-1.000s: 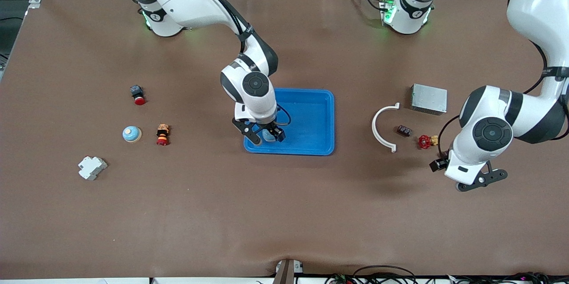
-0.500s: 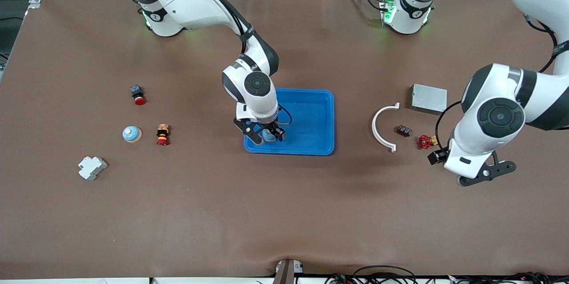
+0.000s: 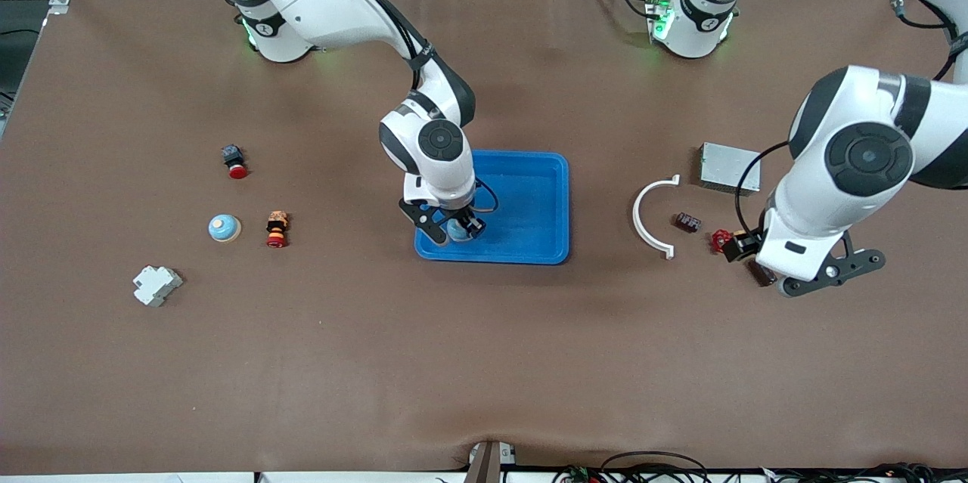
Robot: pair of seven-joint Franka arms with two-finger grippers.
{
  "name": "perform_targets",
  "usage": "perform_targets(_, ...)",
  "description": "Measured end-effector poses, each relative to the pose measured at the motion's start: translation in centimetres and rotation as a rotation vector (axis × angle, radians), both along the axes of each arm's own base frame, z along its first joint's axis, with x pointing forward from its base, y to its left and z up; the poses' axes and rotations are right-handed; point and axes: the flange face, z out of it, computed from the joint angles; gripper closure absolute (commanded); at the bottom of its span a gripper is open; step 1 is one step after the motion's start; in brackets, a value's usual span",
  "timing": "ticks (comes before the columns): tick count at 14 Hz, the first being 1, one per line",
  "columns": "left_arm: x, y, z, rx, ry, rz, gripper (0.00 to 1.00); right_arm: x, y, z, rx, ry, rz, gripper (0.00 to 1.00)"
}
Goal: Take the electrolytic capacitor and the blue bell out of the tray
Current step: 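Grasp the second bell with the right gripper while the left gripper withdraws, then carry the bell with the right gripper toward the first bell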
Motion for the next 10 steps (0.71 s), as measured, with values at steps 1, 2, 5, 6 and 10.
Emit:
perform_targets(1,-0.4,0.2,1.3,-0.017,0.002,-0.020,0.00,0.2,0.1,0.4,-0.009,0.005,0.000,1.00)
perform_targets(2,-0.9,0.7,2.7,-0.028,0.008,-0.039,0.00,0.4,0.2,1.0,-0.024,0.018,-0.001,1.00)
perform_targets(5,-2.9,3.3,7.0,-0.075,0.040,-0.080,0.00,1.4,0.8,3.8,-0.066,0.053,0.000,1.00)
perform_targets(6,-3.7,4.4,8.5,-0.094,0.040,-0.097,0.00,1.7,0.8,4.4,-0.071,0.055,0.014,1.00)
perform_targets(10,-7.3,7.4,12.0,-0.136,0.037,-0.118,0.00,4.6,-3.2,6.9,-0.117,0.093,0.142,1.00)
